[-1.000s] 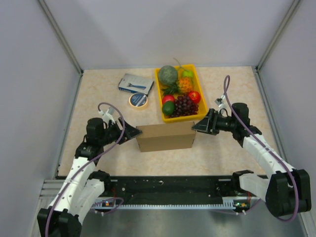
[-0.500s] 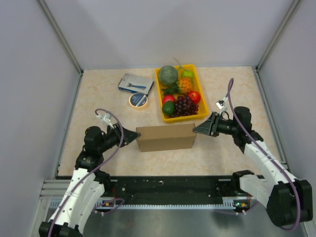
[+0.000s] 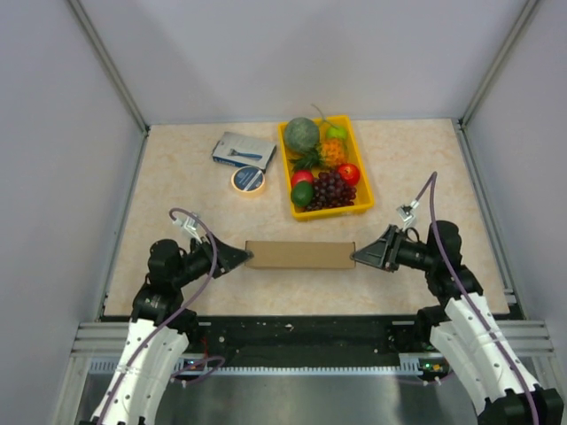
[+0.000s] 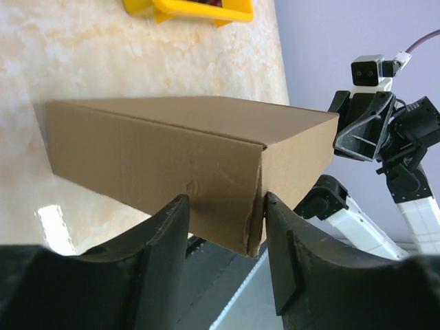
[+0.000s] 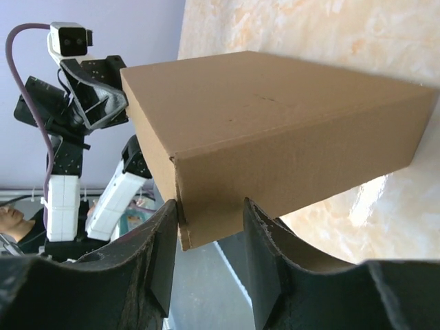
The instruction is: Fold the paper box
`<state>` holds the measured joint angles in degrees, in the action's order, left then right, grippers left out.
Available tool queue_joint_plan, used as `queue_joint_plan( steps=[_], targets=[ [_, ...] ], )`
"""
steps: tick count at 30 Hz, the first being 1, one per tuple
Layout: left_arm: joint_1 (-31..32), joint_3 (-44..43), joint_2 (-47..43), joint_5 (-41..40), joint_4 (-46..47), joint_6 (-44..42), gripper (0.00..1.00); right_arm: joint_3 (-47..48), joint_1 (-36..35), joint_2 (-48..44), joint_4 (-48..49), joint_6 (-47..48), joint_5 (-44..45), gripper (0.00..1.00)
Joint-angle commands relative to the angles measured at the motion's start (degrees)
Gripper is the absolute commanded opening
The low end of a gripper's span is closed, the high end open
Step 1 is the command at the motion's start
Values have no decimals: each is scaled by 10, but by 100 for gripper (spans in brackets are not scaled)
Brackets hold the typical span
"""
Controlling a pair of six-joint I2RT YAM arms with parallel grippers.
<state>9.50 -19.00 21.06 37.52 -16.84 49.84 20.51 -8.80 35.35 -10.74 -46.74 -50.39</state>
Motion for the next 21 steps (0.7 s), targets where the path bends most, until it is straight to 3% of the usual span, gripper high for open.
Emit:
queue_joint_plan(
  steps=[1,10,14,21],
  targets=[
    [-5,37,5,-14,-164,-19,52,-33,10,-17,-146,25,50,41],
    [-4,32,-21,-31,-235,-30,48,-22,10,-53,-236,54,42,41],
    [-4,36,-18,-40,-267,-54,48,-14,9,-63,-301,60,78,41],
    [-5,8,20,-40,-178,-37,54,36,9,23,-254,98,118,42]
  ],
)
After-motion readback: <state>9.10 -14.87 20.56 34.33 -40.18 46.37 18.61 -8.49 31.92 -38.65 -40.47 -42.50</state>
